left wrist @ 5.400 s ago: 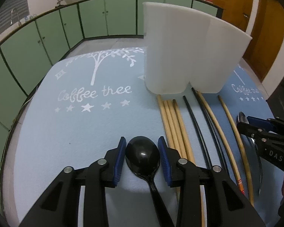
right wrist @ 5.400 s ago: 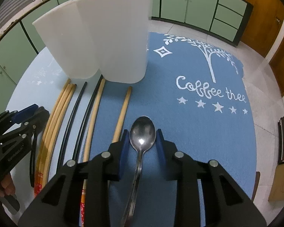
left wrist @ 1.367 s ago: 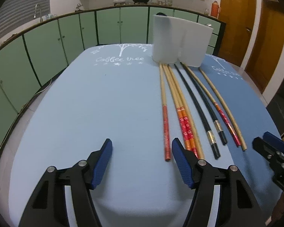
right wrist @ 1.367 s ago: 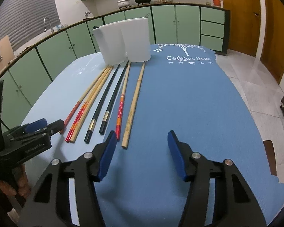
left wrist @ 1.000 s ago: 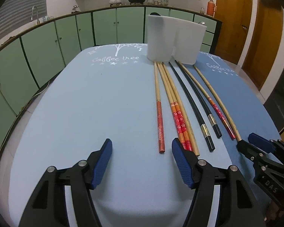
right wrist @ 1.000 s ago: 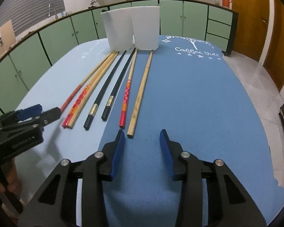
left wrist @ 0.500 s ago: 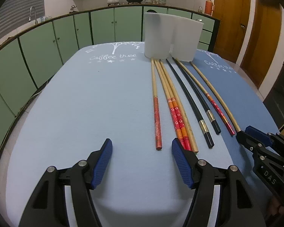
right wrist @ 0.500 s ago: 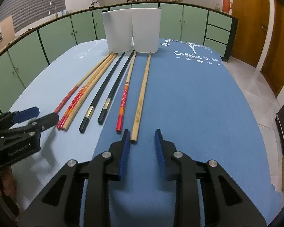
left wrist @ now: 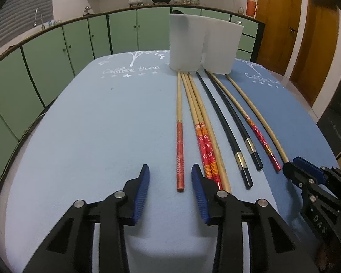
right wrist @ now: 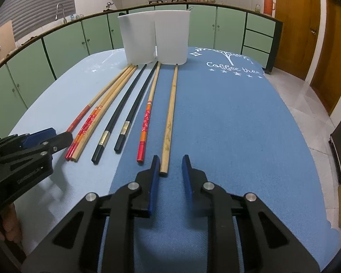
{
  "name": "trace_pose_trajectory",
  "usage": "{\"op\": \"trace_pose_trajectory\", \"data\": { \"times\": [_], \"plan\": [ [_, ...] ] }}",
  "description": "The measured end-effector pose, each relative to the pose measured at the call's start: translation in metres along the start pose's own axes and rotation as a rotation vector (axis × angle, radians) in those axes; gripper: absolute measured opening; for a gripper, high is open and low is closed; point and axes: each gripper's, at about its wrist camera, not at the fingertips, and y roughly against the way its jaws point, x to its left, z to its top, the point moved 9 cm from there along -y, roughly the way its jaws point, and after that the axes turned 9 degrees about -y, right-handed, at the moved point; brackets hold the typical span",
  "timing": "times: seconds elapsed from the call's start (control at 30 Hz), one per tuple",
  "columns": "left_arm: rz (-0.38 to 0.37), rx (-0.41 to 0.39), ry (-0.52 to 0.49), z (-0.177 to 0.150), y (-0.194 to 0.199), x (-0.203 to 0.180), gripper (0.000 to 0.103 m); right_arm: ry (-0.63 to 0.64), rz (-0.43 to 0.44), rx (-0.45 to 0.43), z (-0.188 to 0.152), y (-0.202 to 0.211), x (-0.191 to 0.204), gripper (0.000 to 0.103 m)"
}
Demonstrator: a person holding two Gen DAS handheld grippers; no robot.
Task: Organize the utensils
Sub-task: 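Close the left tool on a red-patterned chopstick while the right tool grasps a plain wooden chopstick, then carry both chopsticks upright into the white holder and open both tools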
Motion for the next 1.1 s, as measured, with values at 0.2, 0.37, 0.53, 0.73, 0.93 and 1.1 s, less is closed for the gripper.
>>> {"op": "trace_pose_trajectory", "data": {
  "times": [0.2, 0.37, 0.53, 0.73, 0.93, 1.1],
  "plan": [
    [0.003, 0.002, -0.008, 0.001, 0.000, -0.003, 0.006, -0.021, 0.012, 0.005, 0.000, -0.001, -0.002, 0.006],
    [-0.025, 0.004, -0.006, 0.003, 0.006, -0.003, 0.006, -0.015, 0.020, 0.010, 0.004, 0.004, -0.005, 0.006],
    [-0.034, -0.047, -0.019, 0.019, 0.033, -0.001, 0.006, -0.033, 0.034, -0.022, 0.018, 0.022, -0.012, 0.006],
    [-0.026, -0.141, -0.046, 0.053, 0.070, 0.004, 0.006, -0.009, 0.044, -0.111, 0.052, 0.055, -0.011, 0.006],
    [-0.014, -0.252, -0.052, 0.088, 0.107, 0.012, 0.006, -0.018, 0.083, -0.184, 0.090, 0.086, -0.012, 0.006],
    [-0.015, -0.331, -0.053, 0.121, 0.129, 0.020, 0.006, -0.036, 0.135, -0.234, 0.128, 0.109, -0.012, 0.006]
  ]
}}
